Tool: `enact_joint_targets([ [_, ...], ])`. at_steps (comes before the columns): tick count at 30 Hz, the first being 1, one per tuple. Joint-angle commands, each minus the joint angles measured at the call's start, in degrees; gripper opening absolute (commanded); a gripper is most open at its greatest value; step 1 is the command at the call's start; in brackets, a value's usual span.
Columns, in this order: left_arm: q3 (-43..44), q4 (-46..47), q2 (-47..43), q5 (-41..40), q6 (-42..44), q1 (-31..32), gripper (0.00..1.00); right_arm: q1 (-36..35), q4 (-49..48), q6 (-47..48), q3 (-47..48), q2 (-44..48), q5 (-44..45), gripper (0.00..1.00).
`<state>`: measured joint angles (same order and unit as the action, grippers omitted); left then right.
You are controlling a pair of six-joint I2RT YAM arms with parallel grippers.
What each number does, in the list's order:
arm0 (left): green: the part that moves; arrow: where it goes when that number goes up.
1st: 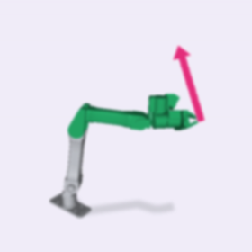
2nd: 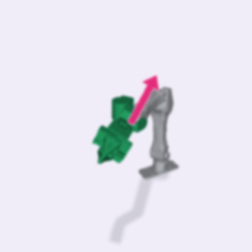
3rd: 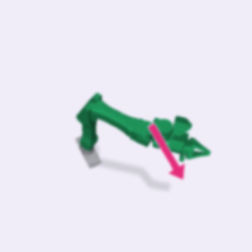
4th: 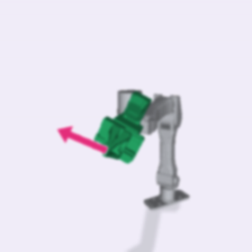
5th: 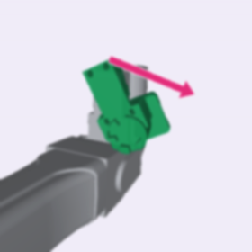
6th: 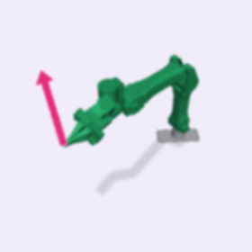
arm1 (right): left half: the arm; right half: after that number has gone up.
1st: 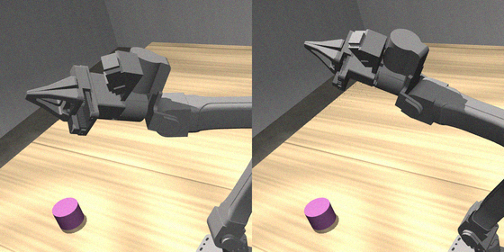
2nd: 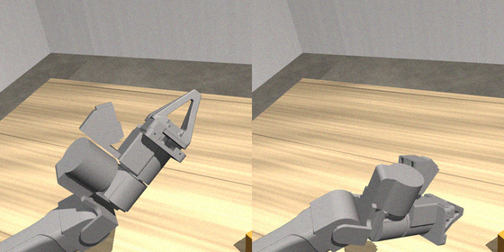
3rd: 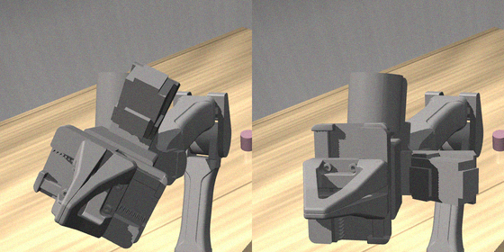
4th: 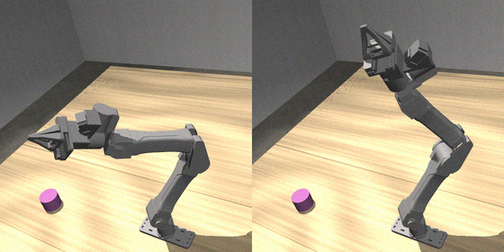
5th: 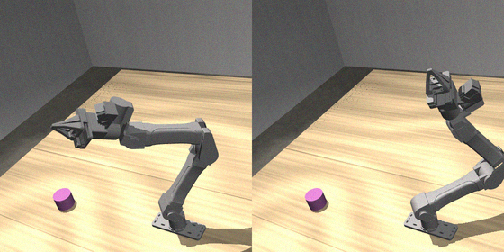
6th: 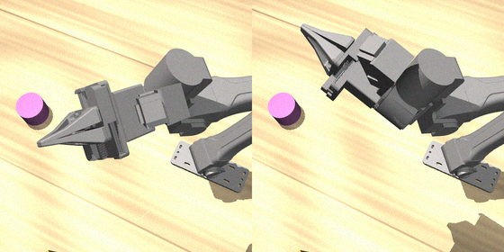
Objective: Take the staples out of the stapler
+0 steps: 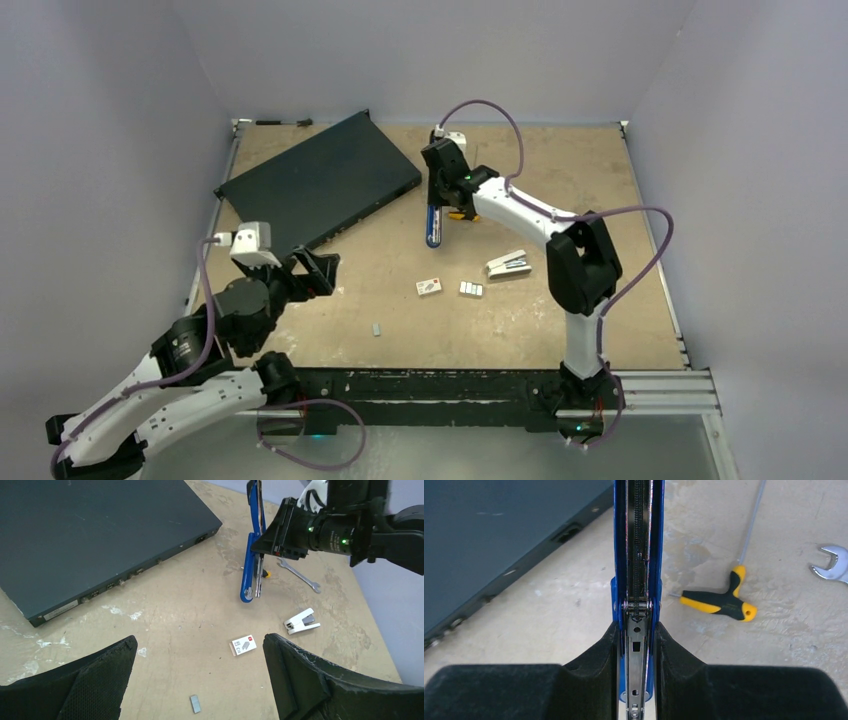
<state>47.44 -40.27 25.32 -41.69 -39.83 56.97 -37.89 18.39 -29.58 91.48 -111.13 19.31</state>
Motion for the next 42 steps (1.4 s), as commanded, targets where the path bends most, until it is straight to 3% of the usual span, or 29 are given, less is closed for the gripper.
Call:
enact_joint_targets([
  [1, -0.1, -1.4, -3.0, -1.8, -0.7, -0.2, 0.95, 4.1, 1.1, -2.3, 5.4, -1.8, -1.0, 0.0],
  [14, 0.0, -1.3, -2.5, -0.9, -0.1, -0.2, 0.95, 4.7, 5.3, 2.0, 16.5, -12.7, -8.3, 0.0],
  [24, -0.3, -0.9, -2.1, -0.7, 0.3, -0.2, 0.95, 6.5, 10.2, 1.9, 19.8, -19.4, -3.3, 0.0],
  [32, -0.3, -0.9, -1.8, -0.4, 0.5, -0.2, 0.95, 10.7, 13.3, 4.2, 14.7, -15.8, 4.3, 0.0],
  [36, -0.5, -0.7, -2.1, -0.3, 0.4, -0.2, 0.95, 12.5, 11.1, 6.1, 10.2, -13.3, 3.2, 0.0],
  [42, -0.6, -0.6, -1.8, -0.1, 0.5, -0.2, 0.95, 12.5, 10.5, 8.7, 10.9, -13.3, 0.5, 0.0],
])
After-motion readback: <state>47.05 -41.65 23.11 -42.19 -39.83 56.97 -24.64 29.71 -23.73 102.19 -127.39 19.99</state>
